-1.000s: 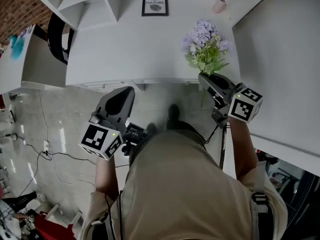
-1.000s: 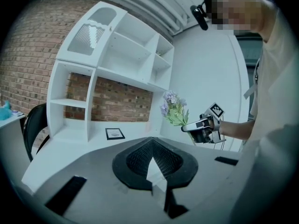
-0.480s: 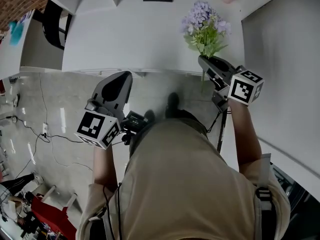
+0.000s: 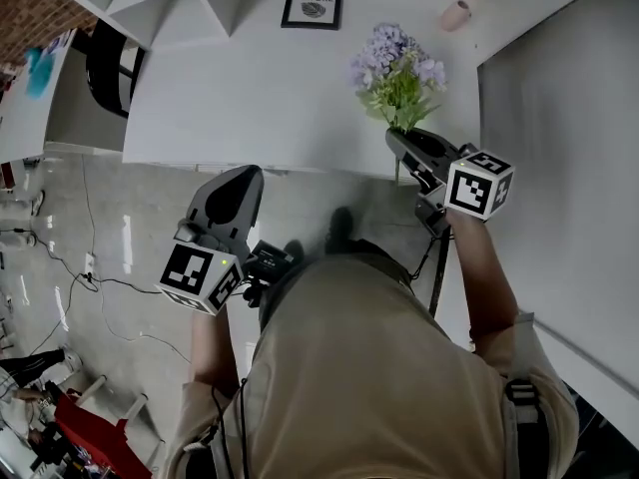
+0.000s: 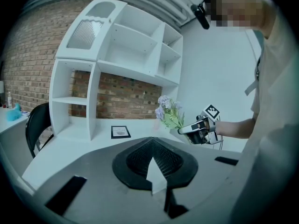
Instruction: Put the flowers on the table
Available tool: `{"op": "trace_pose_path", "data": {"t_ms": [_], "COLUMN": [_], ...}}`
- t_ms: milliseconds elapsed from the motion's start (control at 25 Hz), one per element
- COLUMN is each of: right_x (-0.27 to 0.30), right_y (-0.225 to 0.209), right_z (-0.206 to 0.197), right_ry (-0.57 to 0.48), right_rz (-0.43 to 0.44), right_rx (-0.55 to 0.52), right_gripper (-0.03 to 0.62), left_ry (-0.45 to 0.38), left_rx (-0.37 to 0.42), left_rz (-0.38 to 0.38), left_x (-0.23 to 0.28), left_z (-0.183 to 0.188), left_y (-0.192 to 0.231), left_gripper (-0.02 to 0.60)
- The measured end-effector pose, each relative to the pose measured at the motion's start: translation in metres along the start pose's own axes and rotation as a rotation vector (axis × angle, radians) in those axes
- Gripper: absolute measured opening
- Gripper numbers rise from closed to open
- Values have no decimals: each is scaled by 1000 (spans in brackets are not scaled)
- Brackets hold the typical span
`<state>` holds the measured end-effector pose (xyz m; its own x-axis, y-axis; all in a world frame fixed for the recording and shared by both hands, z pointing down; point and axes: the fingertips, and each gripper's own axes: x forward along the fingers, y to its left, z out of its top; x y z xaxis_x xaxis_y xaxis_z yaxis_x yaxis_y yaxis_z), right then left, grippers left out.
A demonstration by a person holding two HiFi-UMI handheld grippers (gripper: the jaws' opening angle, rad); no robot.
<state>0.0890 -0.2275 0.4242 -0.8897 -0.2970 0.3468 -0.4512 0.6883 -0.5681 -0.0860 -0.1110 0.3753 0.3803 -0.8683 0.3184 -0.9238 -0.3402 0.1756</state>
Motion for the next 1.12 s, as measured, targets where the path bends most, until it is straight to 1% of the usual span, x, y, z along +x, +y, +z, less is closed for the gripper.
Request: {"op": "trace_pose_path", "data": {"t_ms": [160,400,680,1120], "right_x": [-1,-1,3,7], "right_y": [-16,-43,-70,-102], "right_z": [4,9,6,8], "right_ry": [3,1,13,-4], "right_rz": [7,29,13,-23], "right_rx": [27,106,156,209], "right_gripper": [44,44,44,44], "left_ry": [9,26,51,57], "left_rx": [6,29,32,55], "left_rz": [18,43,52,-2], "left_x": [12,32,44,74], "left_z": [5,13,12,21], "left_y": [-7,-21,-28,-33], "left_gripper": [11,11,11,11]}}
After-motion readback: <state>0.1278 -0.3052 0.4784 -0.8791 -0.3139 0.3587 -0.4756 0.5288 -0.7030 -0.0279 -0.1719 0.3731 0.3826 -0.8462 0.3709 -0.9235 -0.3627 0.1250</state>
